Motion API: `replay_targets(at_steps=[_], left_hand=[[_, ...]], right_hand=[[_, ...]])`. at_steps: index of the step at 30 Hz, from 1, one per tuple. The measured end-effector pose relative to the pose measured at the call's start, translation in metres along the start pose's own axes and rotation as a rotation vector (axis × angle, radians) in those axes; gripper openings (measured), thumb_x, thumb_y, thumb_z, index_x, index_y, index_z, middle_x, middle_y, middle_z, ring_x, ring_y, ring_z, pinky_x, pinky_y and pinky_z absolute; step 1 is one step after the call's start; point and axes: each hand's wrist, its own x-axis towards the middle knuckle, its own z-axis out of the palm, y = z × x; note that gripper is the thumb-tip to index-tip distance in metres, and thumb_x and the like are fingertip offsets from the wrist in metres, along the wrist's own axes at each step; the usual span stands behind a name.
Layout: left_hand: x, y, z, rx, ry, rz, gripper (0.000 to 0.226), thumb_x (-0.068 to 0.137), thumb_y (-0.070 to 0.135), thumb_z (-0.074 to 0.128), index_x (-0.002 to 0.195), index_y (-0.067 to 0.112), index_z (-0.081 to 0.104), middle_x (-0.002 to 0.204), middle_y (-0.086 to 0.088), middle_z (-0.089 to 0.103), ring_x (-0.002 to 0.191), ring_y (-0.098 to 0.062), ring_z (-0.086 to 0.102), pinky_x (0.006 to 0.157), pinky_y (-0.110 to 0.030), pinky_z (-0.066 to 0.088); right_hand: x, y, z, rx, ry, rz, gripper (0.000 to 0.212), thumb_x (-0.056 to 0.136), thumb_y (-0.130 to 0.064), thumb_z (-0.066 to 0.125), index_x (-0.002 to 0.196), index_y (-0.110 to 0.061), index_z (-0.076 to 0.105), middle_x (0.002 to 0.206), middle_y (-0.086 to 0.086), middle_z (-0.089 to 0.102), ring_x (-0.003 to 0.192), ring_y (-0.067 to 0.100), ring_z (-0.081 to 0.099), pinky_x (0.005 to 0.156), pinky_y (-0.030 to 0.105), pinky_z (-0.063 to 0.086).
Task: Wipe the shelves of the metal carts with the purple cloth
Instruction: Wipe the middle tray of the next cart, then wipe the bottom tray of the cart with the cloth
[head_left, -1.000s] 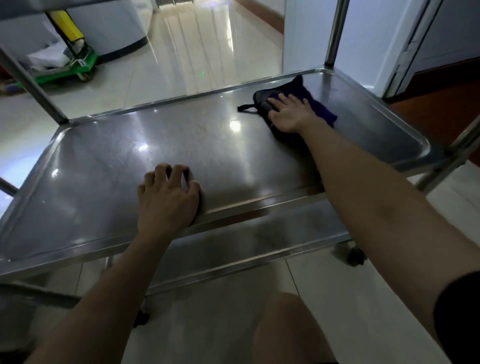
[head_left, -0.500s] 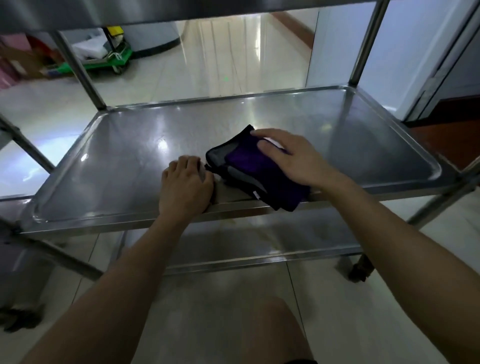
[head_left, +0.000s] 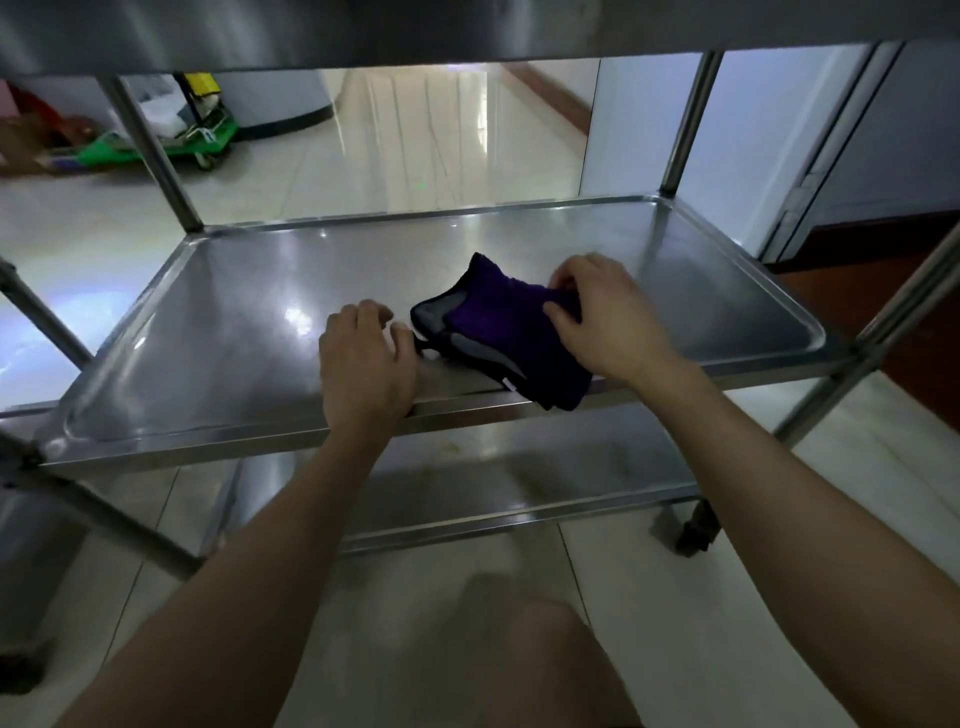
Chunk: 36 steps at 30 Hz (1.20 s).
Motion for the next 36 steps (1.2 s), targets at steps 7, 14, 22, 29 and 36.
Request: replay_targets(at_steps=[7, 14, 22, 29, 36], left_hand=[[-0.013, -0.002, -0.067, -0.607, -0.047, -0.065, 0.044, 0.099, 0.024, 0.080, 0.136, 0.025, 0.055, 0.124, 0.007, 0.069, 0.110, -0.009, 0.067, 0.093, -0.027, 0.061], [-0.048, -0.059, -0.148, -0.903, -0.582, -0.302, 0.092, 0.069, 0.060, 0.098, 0.146, 0.031, 0.057, 0.135, 0.001, 0.072, 0.114, -0.019, 0.076, 0.089, -0.036, 0.067], [-0.088, -0.160, -0.156, -1.304, -0.784, -0.514, 0.044, 0.085, 0.029, 0.082, 0.126, 0.014, 0.075, 0.129, -0.013, 0.076, 0.118, -0.027, 0.075, 0.100, -0.045, 0.064], [-0.126, -0.227, -0.144, -1.109, -0.892, -0.705, 0.069, 0.076, 0.015, 0.093, 0.139, 0.025, 0.070, 0.128, -0.010, 0.079, 0.114, -0.030, 0.079, 0.084, -0.042, 0.068], [-0.152, -0.255, -0.125, -0.682, -1.150, -0.523, 0.084, 0.074, -0.017, 0.088, 0.140, 0.030, 0.068, 0.130, -0.007, 0.075, 0.110, -0.029, 0.080, 0.081, -0.041, 0.068]], right_hand=[[-0.042, -0.113, -0.049, 0.063, 0.273, -0.394, 0.014, 0.100, -0.013, 0.070, 0.113, -0.009, 0.066, 0.116, 0.008, 0.059, 0.104, 0.017, 0.052, 0.088, 0.023, 0.043], [-0.082, -0.177, -0.040, 0.040, 0.171, -0.294, 0.011, 0.107, -0.018, 0.062, 0.116, -0.013, 0.062, 0.115, 0.002, 0.063, 0.100, 0.020, 0.058, 0.088, 0.040, 0.050], [-0.133, -0.202, 0.030, 0.405, -0.052, -0.069, 0.040, 0.092, -0.022, 0.086, 0.121, -0.027, 0.059, 0.111, -0.003, 0.069, 0.095, 0.014, 0.072, 0.083, 0.040, 0.063], [-0.169, -0.200, 0.111, 0.412, -0.278, 0.173, 0.045, 0.077, -0.012, 0.096, 0.107, -0.029, 0.067, 0.113, 0.002, 0.071, 0.098, 0.024, 0.074, 0.095, 0.047, 0.061], [-0.172, -0.182, 0.181, 0.470, -0.366, 0.318, 0.044, 0.069, -0.012, 0.101, 0.097, -0.030, 0.072, 0.101, -0.004, 0.075, 0.086, 0.011, 0.075, 0.075, 0.029, 0.061]])
